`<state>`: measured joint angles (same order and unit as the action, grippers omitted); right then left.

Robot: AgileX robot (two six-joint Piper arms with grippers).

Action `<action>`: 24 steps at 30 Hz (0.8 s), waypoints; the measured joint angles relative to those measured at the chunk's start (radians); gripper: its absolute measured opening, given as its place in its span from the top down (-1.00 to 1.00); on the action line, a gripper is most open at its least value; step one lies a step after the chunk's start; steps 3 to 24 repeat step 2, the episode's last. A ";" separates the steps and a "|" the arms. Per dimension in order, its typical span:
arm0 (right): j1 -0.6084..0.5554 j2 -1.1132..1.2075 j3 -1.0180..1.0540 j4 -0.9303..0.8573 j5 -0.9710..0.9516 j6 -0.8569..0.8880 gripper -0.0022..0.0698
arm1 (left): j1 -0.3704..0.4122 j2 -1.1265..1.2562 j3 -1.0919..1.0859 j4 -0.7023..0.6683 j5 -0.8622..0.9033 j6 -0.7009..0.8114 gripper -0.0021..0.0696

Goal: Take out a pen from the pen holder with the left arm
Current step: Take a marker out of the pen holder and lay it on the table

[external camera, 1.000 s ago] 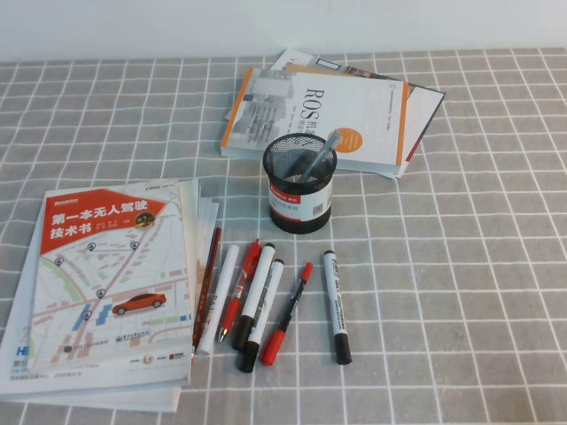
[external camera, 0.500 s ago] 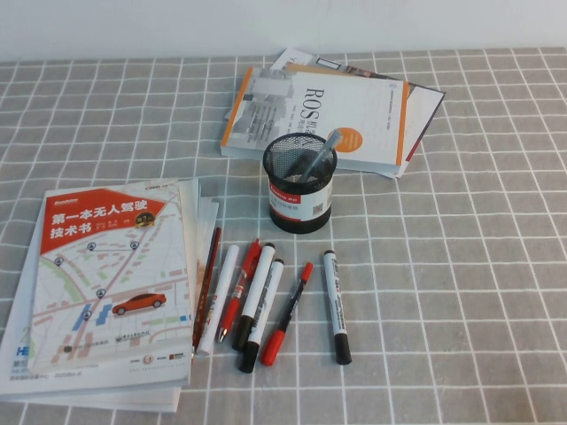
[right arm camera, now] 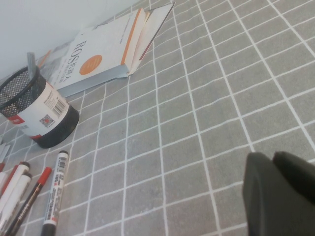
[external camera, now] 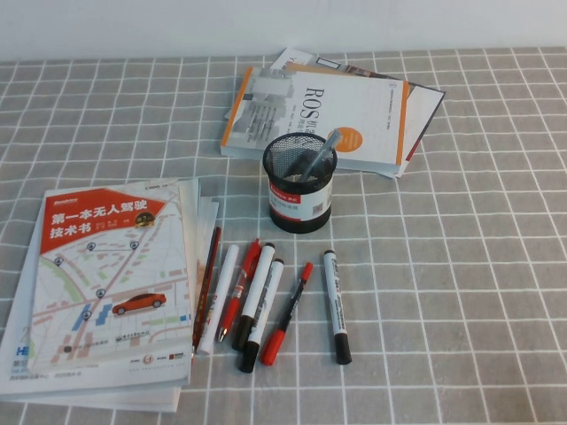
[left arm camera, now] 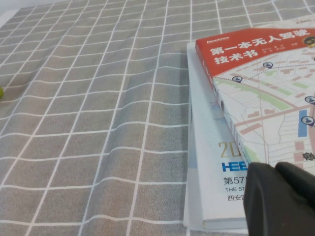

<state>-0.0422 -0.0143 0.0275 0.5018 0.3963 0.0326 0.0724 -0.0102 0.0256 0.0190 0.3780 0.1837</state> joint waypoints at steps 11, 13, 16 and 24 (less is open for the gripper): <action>0.000 0.000 0.000 0.000 0.000 0.000 0.97 | 0.000 0.000 0.000 0.000 0.000 0.000 0.95; 0.000 0.000 0.000 0.000 0.000 0.000 0.97 | 0.000 0.000 0.000 0.000 0.000 0.000 0.95; 0.000 0.000 0.000 0.000 0.000 0.000 0.97 | 0.000 0.000 0.000 0.000 0.000 0.000 0.95; 0.000 0.000 0.000 0.000 0.000 0.000 0.97 | 0.000 0.000 0.000 0.000 0.000 0.000 0.95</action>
